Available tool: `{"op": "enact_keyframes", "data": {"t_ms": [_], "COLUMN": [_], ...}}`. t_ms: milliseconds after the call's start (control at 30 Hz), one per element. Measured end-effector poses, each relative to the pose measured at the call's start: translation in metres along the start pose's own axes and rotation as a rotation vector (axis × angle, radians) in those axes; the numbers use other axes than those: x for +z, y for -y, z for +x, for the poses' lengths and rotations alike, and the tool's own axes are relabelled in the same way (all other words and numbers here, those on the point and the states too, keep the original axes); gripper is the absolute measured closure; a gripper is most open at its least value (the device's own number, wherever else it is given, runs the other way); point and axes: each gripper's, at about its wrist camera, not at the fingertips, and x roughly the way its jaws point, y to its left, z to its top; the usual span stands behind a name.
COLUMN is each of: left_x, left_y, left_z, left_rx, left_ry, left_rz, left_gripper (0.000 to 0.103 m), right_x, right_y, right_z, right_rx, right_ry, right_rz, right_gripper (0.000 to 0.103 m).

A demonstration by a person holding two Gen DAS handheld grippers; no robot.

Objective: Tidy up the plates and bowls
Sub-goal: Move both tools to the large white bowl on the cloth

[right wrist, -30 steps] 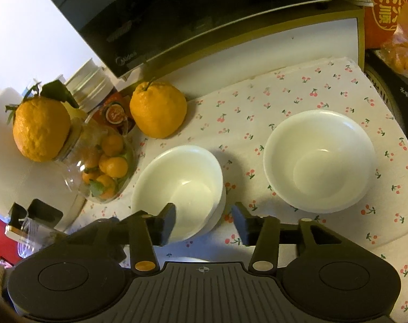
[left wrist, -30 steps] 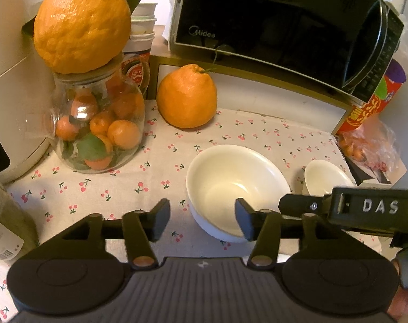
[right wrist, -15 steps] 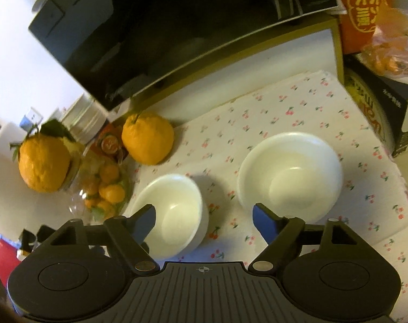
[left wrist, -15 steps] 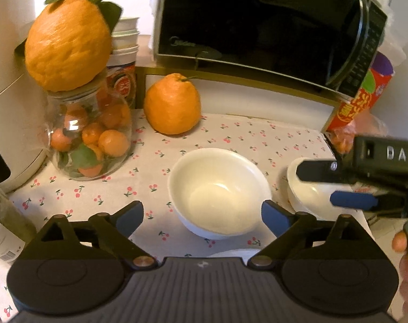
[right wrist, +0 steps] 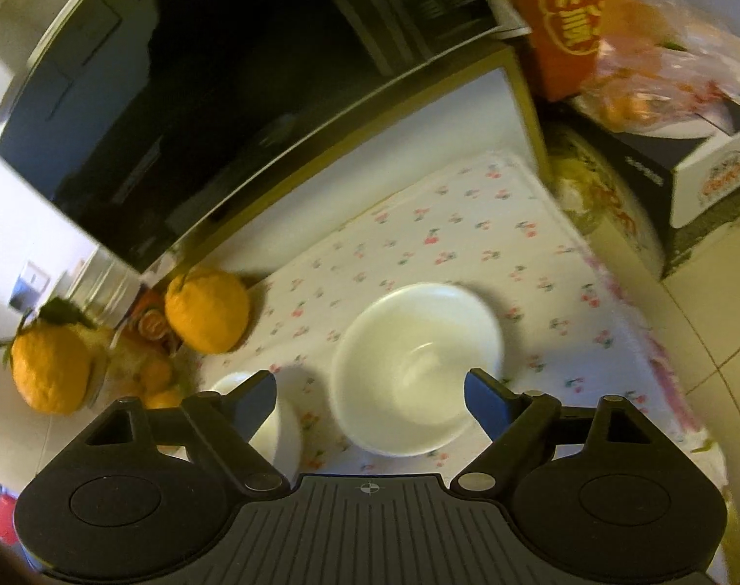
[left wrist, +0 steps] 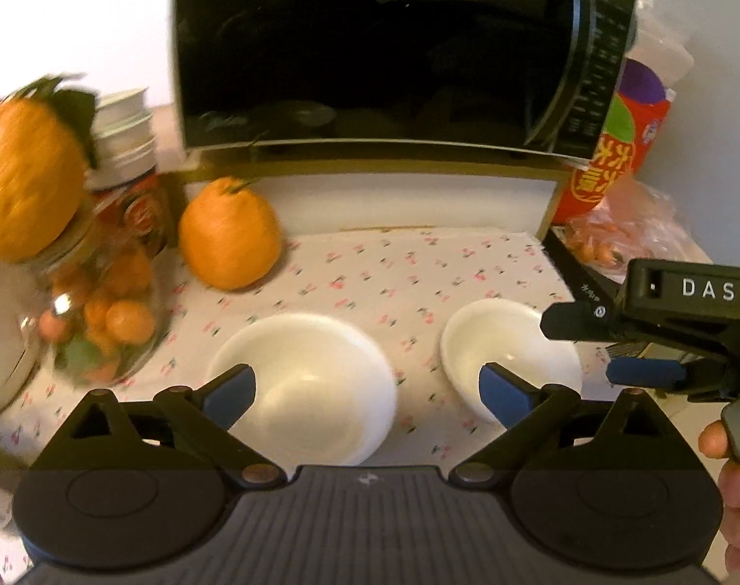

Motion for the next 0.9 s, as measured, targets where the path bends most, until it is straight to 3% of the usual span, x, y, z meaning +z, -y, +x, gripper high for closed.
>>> {"op": "enact_keyframes", "data": {"t_ms": [300, 567, 900], "left_x": [0.006, 0.007, 0.003], "left_y": [0.029, 0.043, 0.05], "left_z": [0.026, 0.055, 0.076], "left_rx": [-0.024, -0.088, -0.078], "left_ry": [-0.005, -0.022, -0.081], "left_rz": [0.065, 0.115, 0.139], "left_gripper": [0.009, 0.04, 0.06], "right_x": [0.009, 0.006, 0.006], "right_y": [0.044, 0.068, 0.066], "right_z": [-0.003, 0.007, 0.022], "right_rx": [-0.039, -0.078, -0.073], "right_ry": [0.021, 0.012, -0.009], "right_rz": [0.07, 0.072, 0.036], "right_gripper": [0.017, 0.017, 0.018]}}
